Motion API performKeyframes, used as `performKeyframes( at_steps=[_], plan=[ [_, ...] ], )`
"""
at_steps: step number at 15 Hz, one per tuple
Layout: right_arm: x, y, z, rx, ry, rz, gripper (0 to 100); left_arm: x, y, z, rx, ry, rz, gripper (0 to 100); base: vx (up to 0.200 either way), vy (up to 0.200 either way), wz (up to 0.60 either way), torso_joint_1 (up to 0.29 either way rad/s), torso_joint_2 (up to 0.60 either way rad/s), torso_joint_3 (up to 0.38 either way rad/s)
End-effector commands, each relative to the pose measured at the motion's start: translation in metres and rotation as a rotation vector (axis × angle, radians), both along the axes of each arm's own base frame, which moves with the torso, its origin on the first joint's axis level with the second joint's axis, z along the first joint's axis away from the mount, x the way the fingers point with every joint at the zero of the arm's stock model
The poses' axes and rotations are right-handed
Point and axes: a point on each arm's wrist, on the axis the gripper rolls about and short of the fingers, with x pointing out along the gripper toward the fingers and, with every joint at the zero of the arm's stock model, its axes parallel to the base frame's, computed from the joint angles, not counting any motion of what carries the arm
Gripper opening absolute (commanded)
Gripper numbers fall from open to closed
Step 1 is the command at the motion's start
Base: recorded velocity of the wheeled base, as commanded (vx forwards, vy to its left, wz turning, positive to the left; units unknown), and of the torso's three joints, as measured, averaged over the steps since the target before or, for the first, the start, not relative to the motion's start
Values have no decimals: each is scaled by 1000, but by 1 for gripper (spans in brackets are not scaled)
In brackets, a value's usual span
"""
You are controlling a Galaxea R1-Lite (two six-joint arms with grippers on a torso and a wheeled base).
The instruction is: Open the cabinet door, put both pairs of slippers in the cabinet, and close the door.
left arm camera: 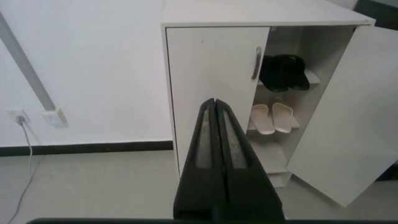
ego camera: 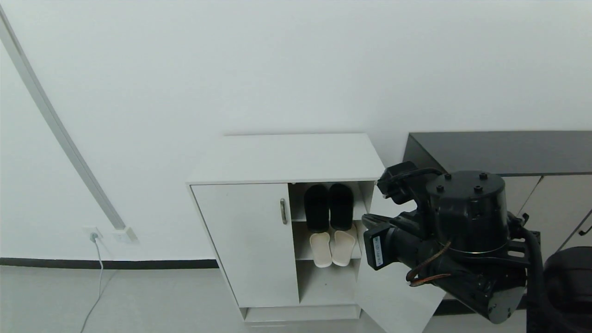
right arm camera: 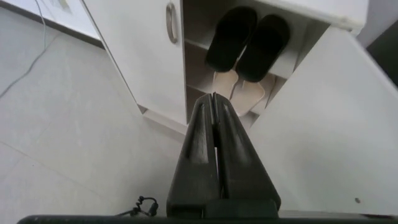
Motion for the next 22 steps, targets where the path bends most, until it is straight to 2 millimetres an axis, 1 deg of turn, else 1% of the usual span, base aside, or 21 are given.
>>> performKeyframes(
  at_steps=[1,5,6,9,18,22],
  plan=[
    [0,0,-2,-4,3,1,0,0,0,0,0,2,0,0,0,0,0,80,-159,-85],
    [0,0,-2,5,-3,4,0,0,0,0,0,1,-1,0,0,0,0,8,-19,-14],
    [1,2,-6,-4,4,4,0,0,0,0,-2,2,2,0,0,0,0,0,0,0],
    [4,2,-8,-10,9,-1,0,0,0,0,2,2,0,0,0,0,0,0,0,0],
    [6,0,-7,-4,4,-18,0,0,0,0,0,-1,0,0,0,0,-600,2,3,-1],
    [17,-3,-11,-1,4,-47,0,0,0,0,0,1,0,0,0,0,0,0,0,0]
  ],
)
